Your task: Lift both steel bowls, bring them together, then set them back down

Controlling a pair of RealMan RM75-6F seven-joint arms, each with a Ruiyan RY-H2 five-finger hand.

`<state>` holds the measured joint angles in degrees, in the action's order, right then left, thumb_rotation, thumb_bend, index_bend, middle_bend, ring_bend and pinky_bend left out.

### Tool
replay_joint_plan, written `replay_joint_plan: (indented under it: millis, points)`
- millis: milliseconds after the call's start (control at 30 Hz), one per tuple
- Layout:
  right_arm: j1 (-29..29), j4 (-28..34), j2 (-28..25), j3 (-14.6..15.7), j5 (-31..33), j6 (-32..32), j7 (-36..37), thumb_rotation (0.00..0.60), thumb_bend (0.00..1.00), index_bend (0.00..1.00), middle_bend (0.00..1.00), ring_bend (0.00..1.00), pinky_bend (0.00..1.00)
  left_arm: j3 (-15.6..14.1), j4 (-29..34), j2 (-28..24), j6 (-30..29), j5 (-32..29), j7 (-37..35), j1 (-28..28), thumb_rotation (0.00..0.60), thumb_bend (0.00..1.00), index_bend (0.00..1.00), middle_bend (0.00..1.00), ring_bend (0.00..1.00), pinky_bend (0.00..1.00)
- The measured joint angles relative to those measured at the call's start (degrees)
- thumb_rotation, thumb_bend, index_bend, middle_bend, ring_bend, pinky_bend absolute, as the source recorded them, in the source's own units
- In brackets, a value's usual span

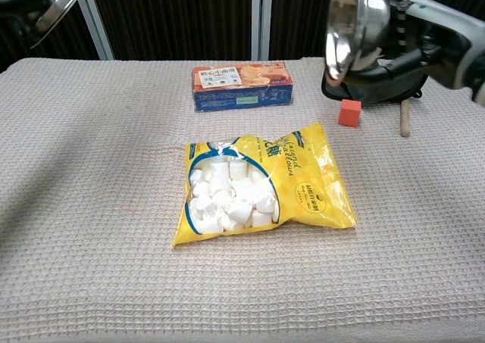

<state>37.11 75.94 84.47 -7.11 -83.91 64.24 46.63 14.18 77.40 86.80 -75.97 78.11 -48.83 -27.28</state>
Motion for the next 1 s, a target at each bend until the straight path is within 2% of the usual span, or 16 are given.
replay_joint_plan:
  millis: [200,333,433,633,867,967,1000]
  points:
    - [-2.68,10.84,-12.85,3.62,5.62,-4.40,-22.55,0.600,0.24,0.52,0.41,0.34,0.43,-3.02,-7.56,0.80,2.47,1.30,1.65,0.46,0.600,0.19,0.47,0.49,0.45,0.61]
    - [-3.43,18.18,-20.28,5.91,14.30,-10.31,-35.45,0.600,0.25,0.52,0.41,0.34,0.43,-4.64,-12.81,3.65,2.94,2.75,4.93,0.27,0.600,0.19,0.48,0.49,0.45,0.61]
    - [-3.32,20.92,-23.06,7.12,21.13,-13.70,-42.35,0.600,0.25,0.52,0.41,0.34,0.43,-5.67,-17.62,6.10,2.24,4.27,7.73,0.05,0.600,0.19,0.49,0.49,0.45,0.61]
    - [-2.18,22.06,-23.26,8.02,31.38,-15.48,-52.94,0.600,0.25,0.52,0.41,0.33,0.42,-7.76,-28.30,10.41,1.96,7.20,10.97,-1.02,0.600,0.19,0.49,0.49,0.45,0.61]
    - [1.13,20.60,-20.76,8.23,38.81,-17.38,-61.20,0.600,0.25,0.51,0.40,0.32,0.40,-10.77,-37.76,12.88,3.63,10.28,13.61,-2.59,0.600,0.19,0.50,0.49,0.45,0.60]
    - [2.91,20.23,-19.99,8.67,42.40,-17.90,-65.11,0.600,0.24,0.48,0.39,0.29,0.36,-11.80,-40.58,13.98,4.67,11.02,13.60,-3.05,0.600,0.18,0.46,0.47,0.43,0.58]
    - [3.46,20.17,-19.75,8.82,43.69,-17.98,-66.27,0.600,0.23,0.42,0.37,0.27,0.33,-12.10,-41.15,14.22,5.15,11.22,13.44,-3.26,0.600,0.15,0.41,0.42,0.39,0.55]
